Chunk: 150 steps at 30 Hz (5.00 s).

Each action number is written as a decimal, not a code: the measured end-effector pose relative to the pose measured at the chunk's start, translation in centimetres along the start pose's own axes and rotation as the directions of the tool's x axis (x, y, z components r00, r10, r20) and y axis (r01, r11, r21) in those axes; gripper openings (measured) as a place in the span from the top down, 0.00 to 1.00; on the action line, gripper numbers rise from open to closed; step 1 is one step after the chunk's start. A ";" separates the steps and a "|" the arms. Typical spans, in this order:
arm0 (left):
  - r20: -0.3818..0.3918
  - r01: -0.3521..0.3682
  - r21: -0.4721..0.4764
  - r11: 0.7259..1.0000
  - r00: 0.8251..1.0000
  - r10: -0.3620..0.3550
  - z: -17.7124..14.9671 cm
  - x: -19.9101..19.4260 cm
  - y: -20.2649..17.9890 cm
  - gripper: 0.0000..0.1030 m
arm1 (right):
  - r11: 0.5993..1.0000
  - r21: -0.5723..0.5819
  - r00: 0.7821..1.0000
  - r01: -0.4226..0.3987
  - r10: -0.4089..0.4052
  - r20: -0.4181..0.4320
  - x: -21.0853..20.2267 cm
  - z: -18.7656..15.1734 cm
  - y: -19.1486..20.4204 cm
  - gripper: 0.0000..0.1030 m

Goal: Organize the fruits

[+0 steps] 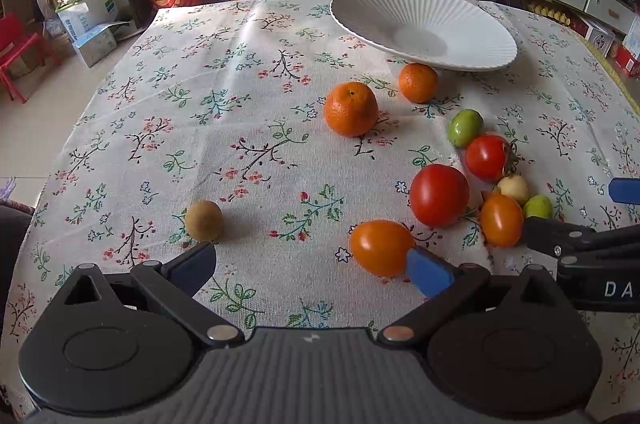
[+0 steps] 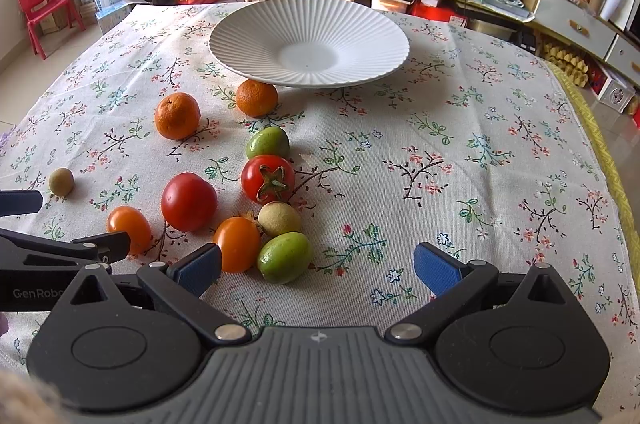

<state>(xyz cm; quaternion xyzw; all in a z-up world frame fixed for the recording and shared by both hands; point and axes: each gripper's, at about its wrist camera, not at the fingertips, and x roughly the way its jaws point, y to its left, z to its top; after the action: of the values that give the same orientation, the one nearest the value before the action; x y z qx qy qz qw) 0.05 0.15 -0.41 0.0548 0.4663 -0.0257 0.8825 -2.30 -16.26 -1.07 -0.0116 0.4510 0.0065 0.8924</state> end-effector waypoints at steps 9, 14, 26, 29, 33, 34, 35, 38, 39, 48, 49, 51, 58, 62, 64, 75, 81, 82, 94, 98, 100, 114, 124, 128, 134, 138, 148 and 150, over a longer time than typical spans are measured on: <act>0.008 -0.004 -0.005 1.000 1.000 0.004 0.0 -0.1 0.4 0.04 | 1.000 0.001 1.000 0.000 0.000 -0.002 0.0 -0.1 -0.1 0.01; 0.029 0.021 -0.011 1.000 0.999 -0.021 -0.4 -0.3 1.2 0.04 | 1.000 0.007 1.000 -0.012 0.012 -0.004 0.1 -0.4 -0.6 0.01; 0.054 0.164 -0.039 0.986 0.985 -0.161 -1.4 -0.1 2.4 0.09 | 0.971 0.049 0.971 -0.235 0.237 -0.036 0.7 -1.2 -2.0 0.19; 0.071 0.212 -0.027 0.977 0.975 -0.210 -1.4 -0.2 2.0 0.20 | 0.967 0.040 0.967 -0.251 0.252 -0.026 0.6 -1.2 -1.7 0.24; 0.084 0.264 -0.002 0.965 0.961 -0.263 -1.6 0.1 1.4 0.31 | 0.966 0.021 0.966 -0.259 0.260 -0.013 0.4 -1.1 -1.7 0.36; 0.086 0.275 0.004 0.961 0.958 -0.275 -1.8 0.2 1.3 0.34 | 0.966 0.016 0.966 -0.259 0.259 -0.012 0.4 -1.1 -1.7 0.38; 0.088 0.281 0.009 0.960 0.956 -0.281 -1.8 0.2 1.1 0.39 | 0.968 0.008 0.967 -0.253 0.253 -0.016 0.6 -1.1 -1.7 0.41; 0.092 0.309 0.015 0.951 0.947 -0.309 -2.0 0.5 0.8 0.49 | 0.972 -0.015 0.972 -0.234 0.233 -0.020 0.8 -1.1 -1.6 0.46; 0.091 0.311 0.015 0.950 0.946 -0.311 -1.9 0.6 0.8 0.51 | 0.972 -0.025 0.972 -0.234 0.233 -0.018 0.8 -1.1 -1.5 0.46; 0.106 0.291 0.006 0.957 0.951 -0.290 -2.0 0.9 0.9 0.59 | 0.971 -0.066 0.973 -0.230 0.230 -0.002 1.0 -0.9 -1.2 0.56; 0.111 0.287 0.006 0.958 0.952 -0.286 -2.0 0.9 0.9 0.59 | 0.971 -0.069 0.973 -0.230 0.231 -0.001 1.0 -0.8 -1.2 0.57; 0.120 0.283 0.008 0.959 0.952 -0.282 -2.0 1.0 0.9 0.59 | 0.970 -0.079 0.973 -0.231 0.232 0.002 1.1 -0.8 -1.1 0.59; 0.138 0.254 0.043 0.966 0.956 -0.258 -2.0 0.9 0.4 0.66 | 0.970 -0.102 0.975 -0.220 0.222 0.007 1.1 -0.8 -0.8 0.70; 0.142 0.245 0.045 0.968 0.958 -0.249 -2.0 0.8 0.5 0.66 | 0.970 -0.107 0.975 -0.220 0.222 0.008 0.9 -0.8 -0.8 0.70; 0.146 0.243 0.042 0.969 0.958 -0.246 -1.8 0.6 0.6 0.67 | 0.970 -0.100 0.975 -0.222 0.224 0.006 0.8 -0.7 -0.8 0.70; 0.186 0.270 -0.009 0.963 0.947 -0.264 0.3 -0.5 1.0 0.67 | 0.969 -0.074 0.969 -0.234 0.239 0.057 -0.3 1.5 -1.1 0.70; 0.219 0.285 -0.016 0.959 0.936 -0.274 2.2 -1.0 -0.1 0.67 | 0.971 -0.044 0.968 -0.235 0.238 0.085 -0.2 3.9 -1.2 0.70; 0.228 0.276 -0.006 0.961 0.936 -0.268 2.6 -1.0 -0.4 0.67 | 0.971 -0.037 0.968 -0.235 0.237 0.087 -0.1 4.3 -1.2 0.70; 0.311 0.264 0.080 0.961 0.910 -0.275 8.1 1.2 -3.0 0.67 | 0.971 0.053 0.965 -0.232 0.223 0.135 2.3 9.7 -3.1 0.70; 0.318 0.258 0.110 0.960 0.906 -0.280 9.6 2.9 -3.6 0.67 | 0.967 0.079 0.965 -0.240 0.230 0.127 3.9 11.0 -3.7 0.70; 0.315 0.255 0.117 0.960 0.907 -0.279 10.2 3.8 -3.9 0.67 | 0.967 0.084 0.966 -0.241 0.230 0.120 4.7 11.6 -3.8 0.70; 0.277 0.230 0.157 0.960 0.923 -0.267 12.2 8.3 -4.5 0.67 | 0.952 0.160 0.965 -0.261 0.253 0.072 9.2 13.4 -4.3 0.70; 0.262 0.243 0.174 0.954 0.923 -0.283 12.6 8.8 -4.7 0.65 | 0.950 0.148 0.962 -0.274 0.268 0.060 9.5 13.6 -4.0 0.69; 0.271 0.250 0.176 0.952 0.917 -0.291 12.4 8.3 -4.7 0.62 | 0.949 0.159 0.962 -0.273 0.265 0.067 9.1 13.8 -4.3 0.65; 0.282 0.252 0.190 0.949 0.912 -0.298 12.0 7.1 -4.5 0.36 | 0.950 0.173 0.964 -0.261 0.248 0.094 7.8 13.5 -4.8 0.43; 0.278 0.231 0.193 0.954 0.919 -0.279 11.7 6.2 -4.3 0.28 | 0.954 0.162 0.965 -0.254 0.239 0.103 6.6 13.2 -4.9 0.37; 0.264 0.224 0.230 0.947 0.922 -0.282 10.2 3.6 -3.6 0.14 | 0.959 0.154 0.968 -0.238 0.221 0.121 3.9 12.2 -5.1 0.21; 0.266 0.228 0.230 0.946 0.921 -0.287 9.8 3.2 -3.3 0.12 | 0.959 0.155 0.968 -0.238 0.220 0.122 3.4 11.8 -5.3 0.19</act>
<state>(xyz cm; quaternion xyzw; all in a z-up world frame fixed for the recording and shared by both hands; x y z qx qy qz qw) 9.59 -4.32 2.22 0.0744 0.3275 -0.1953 0.9214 9.29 -21.20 3.24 0.1165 0.4014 0.0723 0.9056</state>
